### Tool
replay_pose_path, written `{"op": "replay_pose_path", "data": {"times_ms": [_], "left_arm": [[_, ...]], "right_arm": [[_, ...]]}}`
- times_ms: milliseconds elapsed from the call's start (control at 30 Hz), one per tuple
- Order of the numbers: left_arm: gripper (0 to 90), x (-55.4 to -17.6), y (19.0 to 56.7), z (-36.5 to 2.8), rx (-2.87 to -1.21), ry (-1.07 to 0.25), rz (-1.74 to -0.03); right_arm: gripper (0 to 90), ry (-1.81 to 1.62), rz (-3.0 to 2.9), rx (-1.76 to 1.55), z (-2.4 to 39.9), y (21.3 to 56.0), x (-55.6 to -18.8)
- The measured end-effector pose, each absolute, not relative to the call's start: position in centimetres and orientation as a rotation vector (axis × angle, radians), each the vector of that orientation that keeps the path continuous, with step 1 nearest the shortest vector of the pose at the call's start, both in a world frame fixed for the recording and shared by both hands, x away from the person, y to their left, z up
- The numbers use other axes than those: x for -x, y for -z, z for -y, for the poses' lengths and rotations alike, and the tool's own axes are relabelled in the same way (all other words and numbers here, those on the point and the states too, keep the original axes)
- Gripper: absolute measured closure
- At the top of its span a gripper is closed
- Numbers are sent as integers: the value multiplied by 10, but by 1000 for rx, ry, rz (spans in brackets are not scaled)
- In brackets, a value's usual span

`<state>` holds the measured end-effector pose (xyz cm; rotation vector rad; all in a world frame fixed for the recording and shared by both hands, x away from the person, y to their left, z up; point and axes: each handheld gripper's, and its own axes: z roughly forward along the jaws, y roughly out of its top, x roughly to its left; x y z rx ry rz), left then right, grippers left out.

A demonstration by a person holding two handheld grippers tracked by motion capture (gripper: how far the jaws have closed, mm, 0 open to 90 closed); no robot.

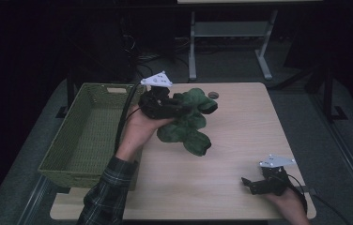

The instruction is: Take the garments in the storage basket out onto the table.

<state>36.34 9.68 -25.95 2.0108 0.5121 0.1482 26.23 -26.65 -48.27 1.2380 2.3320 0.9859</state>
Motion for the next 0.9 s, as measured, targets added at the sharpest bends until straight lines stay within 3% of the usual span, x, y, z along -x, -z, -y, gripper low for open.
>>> {"op": "replay_pose_path", "data": {"times_ms": [433, 900], "left_arm": [[791, -364, 300, -54, -2066, -91, -496], [790, -364, 369, -15, -2113, 9, -548]], "right_arm": [[34, -989, -2330, -1236, 266, 483, -262], [34, -988, -2331, -1239, 266, 483, -262]]}}
